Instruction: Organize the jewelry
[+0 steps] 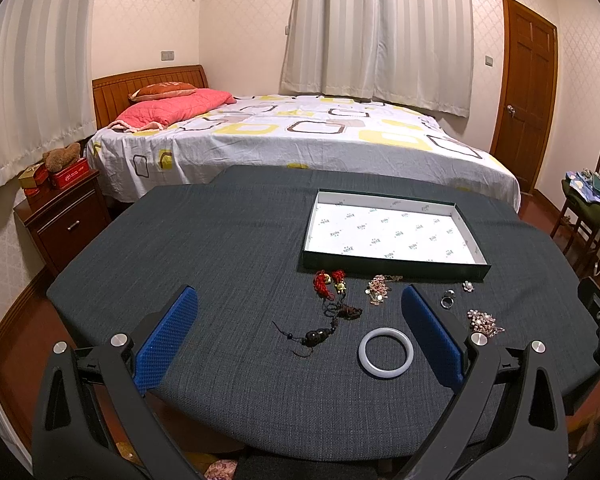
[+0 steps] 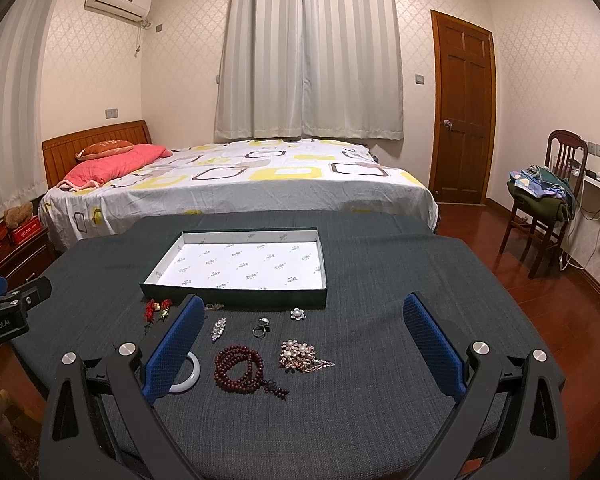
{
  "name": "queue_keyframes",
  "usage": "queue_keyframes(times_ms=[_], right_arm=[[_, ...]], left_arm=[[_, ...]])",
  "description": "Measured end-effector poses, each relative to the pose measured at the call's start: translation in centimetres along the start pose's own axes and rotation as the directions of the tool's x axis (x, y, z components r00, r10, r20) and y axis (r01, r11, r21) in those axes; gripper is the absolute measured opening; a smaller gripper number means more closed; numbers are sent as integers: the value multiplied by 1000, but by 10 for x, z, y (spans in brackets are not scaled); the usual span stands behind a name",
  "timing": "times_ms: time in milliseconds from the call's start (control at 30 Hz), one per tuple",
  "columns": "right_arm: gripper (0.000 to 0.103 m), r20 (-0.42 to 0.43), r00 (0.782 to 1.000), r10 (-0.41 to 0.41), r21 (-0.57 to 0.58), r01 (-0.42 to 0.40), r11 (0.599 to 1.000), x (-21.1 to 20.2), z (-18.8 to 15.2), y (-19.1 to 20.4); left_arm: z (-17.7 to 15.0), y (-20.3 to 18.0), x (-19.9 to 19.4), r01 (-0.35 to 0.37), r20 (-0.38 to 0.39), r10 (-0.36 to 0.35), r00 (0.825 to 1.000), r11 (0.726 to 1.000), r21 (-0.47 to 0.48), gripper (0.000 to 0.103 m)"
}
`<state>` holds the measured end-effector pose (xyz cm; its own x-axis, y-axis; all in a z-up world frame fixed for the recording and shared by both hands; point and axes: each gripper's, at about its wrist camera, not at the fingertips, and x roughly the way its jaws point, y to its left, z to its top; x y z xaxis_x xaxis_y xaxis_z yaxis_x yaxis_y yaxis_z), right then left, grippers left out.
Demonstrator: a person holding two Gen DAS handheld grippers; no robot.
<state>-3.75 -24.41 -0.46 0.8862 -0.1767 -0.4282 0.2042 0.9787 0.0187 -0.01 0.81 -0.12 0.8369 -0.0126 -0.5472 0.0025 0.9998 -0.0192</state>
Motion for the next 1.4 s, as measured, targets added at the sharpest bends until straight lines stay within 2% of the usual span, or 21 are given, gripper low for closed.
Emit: queue_keyframes(times_ms=[500,600,733,867,900,1000,1100,1200,1333,1400], right_arm=[[97,-27,1000,-4,5,4,1000,11,-12,-3],[97,-52,999,0,15,1,1000,25,-19,-7],[97,-114,993,15,31,-11,999,49,-36,-12],[97,-158,987,18,37,-12,999,72,-55,-16],[97,-172,985,17,36,-11,999,78,-60,-17],[97,-214,977,14,41,-5,999,92,-69,-21],[97,-249,968,19,56,-5,998,104,-76,-24],[97,-274,962,25,63,-8,998,112,-79,-24],[97,-290,956,40,70,-20,997,120,-82,-23],[97,-293,955,43,72,-23,997,121,-82,-23]], left_arm=[[-7,6,8,-1,-13,1,1000,1000,10,99],[-16,11,25,-15,-31,16,999,1000,17,99],[-31,19,57,-20,-94,22,995,1000,23,99],[-46,21,88,9,-144,-4,990,999,31,99],[-48,19,94,13,-155,-7,988,999,37,98],[-60,14,119,25,-207,-9,978,997,73,77],[-66,13,141,52,-254,-35,967,997,59,76],[-67,4,150,59,-251,-32,968,993,100,73],[-70,-4,164,86,-275,-39,961,984,159,57],[-71,-2,166,115,-276,-70,959,982,150,54]])
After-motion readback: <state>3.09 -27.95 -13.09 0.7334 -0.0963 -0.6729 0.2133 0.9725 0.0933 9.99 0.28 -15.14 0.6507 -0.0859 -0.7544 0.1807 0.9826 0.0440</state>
